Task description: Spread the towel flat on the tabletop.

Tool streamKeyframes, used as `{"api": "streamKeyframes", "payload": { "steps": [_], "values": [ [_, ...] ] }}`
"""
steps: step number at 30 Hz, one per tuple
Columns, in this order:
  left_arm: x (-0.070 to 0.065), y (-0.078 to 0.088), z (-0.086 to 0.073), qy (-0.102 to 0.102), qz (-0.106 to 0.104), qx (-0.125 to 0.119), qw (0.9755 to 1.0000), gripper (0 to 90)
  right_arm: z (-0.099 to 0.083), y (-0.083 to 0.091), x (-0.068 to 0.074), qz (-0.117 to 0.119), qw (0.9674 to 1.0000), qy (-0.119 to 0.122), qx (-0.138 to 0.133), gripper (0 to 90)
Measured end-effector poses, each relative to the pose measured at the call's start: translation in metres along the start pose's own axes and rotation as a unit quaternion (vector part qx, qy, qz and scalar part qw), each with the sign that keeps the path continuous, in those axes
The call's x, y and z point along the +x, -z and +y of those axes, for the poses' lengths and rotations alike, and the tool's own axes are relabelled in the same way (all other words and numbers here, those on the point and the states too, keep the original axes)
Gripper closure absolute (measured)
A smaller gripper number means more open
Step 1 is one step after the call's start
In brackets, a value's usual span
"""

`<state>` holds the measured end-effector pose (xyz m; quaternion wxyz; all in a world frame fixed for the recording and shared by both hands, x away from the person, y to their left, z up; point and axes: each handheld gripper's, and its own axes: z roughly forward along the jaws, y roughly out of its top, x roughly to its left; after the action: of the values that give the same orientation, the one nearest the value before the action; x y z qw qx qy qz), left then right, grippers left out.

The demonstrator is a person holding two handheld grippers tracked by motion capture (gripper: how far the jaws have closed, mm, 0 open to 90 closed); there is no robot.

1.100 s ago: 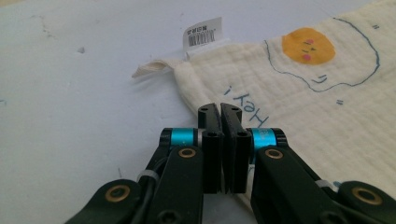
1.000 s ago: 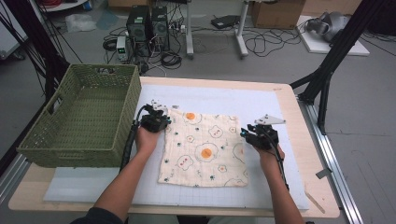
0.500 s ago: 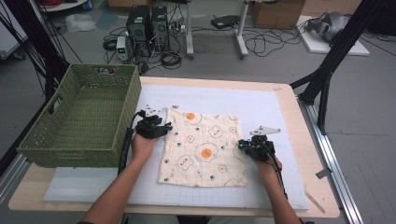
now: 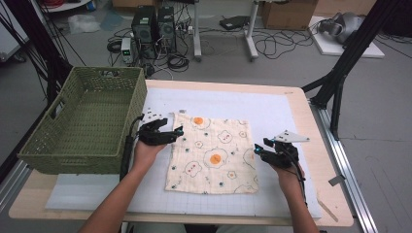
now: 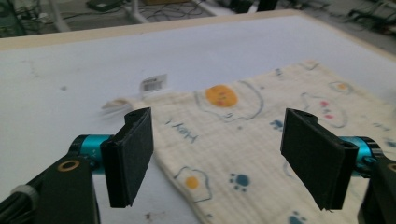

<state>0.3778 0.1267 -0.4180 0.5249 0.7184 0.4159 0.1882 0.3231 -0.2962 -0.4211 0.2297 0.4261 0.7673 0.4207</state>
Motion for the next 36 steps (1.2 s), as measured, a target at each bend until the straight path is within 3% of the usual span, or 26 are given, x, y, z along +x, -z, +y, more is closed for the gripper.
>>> {"api": "streamKeyframes", "payload": {
  "steps": [5,9,12,16,19,22,25,28,36],
  "values": [
    [-0.004,0.011,-0.003,-0.004,-0.032,-0.015,0.9994,18.9,-0.002,0.018,0.002,-0.007,0.9999,0.011,-0.007,30.8],
    [-0.007,0.017,-0.010,-0.008,-0.054,-0.016,0.9984,19.0,-0.007,0.028,0.001,-0.012,0.9996,0.018,-0.018,24.3],
    [-0.010,0.021,-0.014,-0.010,-0.075,-0.023,0.9968,19.1,-0.009,0.033,-0.001,-0.006,0.9995,0.008,-0.030,19.0],
    [-0.012,0.025,-0.013,-0.013,-0.083,-0.030,0.9960,19.4,-0.011,0.036,-0.003,-0.008,0.9992,0.000,-0.040,11.4],
    [-0.016,0.027,-0.014,-0.015,-0.090,-0.027,0.9955,19.5,-0.011,0.037,-0.002,-0.010,0.9990,-0.002,-0.043,11.3],
    [-0.021,0.030,-0.017,-0.017,-0.096,-0.034,0.9946,19.5,-0.011,0.037,0.000,-0.013,0.9986,0.014,-0.049,11.3],
    [-0.024,0.033,-0.020,-0.032,-0.097,-0.029,0.9943,19.9,-0.012,0.035,-0.002,-0.012,0.9985,0.008,-0.053,11.3],
    [-0.022,0.035,-0.020,-0.029,-0.098,-0.032,0.9943,20.0,-0.013,0.033,-0.003,-0.011,0.9982,-0.005,-0.059,11.3],
    [-0.019,0.037,-0.023,-0.028,-0.091,-0.026,0.9951,20.0,-0.011,0.030,-0.003,-0.015,0.9980,-0.003,-0.061,11.3]
  ]
}}
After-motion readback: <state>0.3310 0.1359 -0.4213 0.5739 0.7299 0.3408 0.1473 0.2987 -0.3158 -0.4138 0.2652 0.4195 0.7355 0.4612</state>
